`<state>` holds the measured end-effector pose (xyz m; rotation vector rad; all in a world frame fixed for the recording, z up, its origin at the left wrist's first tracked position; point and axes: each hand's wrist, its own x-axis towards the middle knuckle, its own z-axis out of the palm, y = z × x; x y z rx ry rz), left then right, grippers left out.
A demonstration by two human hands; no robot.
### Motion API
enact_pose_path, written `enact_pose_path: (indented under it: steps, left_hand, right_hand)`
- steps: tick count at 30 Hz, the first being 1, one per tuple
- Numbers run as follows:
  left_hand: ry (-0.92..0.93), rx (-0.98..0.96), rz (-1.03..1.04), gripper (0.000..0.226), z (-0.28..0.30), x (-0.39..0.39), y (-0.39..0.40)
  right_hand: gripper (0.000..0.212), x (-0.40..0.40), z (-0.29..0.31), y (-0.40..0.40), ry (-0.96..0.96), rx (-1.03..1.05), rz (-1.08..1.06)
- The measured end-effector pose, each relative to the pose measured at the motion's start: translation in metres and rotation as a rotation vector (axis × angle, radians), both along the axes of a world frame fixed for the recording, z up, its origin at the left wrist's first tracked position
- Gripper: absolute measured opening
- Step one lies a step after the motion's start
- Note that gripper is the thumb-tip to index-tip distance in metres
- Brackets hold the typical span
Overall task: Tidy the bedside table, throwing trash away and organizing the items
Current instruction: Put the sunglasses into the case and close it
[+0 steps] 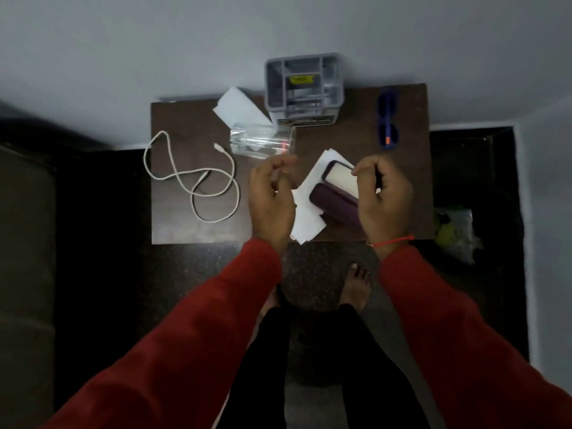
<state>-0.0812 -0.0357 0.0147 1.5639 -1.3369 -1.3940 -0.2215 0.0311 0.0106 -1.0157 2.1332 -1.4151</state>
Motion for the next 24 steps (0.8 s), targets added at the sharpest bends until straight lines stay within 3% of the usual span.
enact_pose_path:
  steps: [7, 13, 17, 24]
  left_hand:
    - [0.028, 0.024, 0.222, 0.025, -0.029, 0.069, -0.022]
    - [0.015, -0.052, 0.303, 0.021, -0.074, 0.099, -0.042]
    - [-0.110, -0.284, 0.241, 0.031, -0.087, 0.106, -0.053]
    - [-0.027, -0.443, 0.294, 0.026, -0.108, 0.109, -0.060]
  right_hand:
    - [0.011, 0.057, -0.020, -0.023, -0.077, -0.039, 0.154]
    - [0.014, 0.076, -0.067, -0.053, 0.016, -0.115, 0.247]
    - [0.013, 0.082, -0.086, -0.076, 0.130, -0.179, 0.339]
    - [0.012, 0.082, -0.101, -0.103, 0.423, -0.337, 0.457]
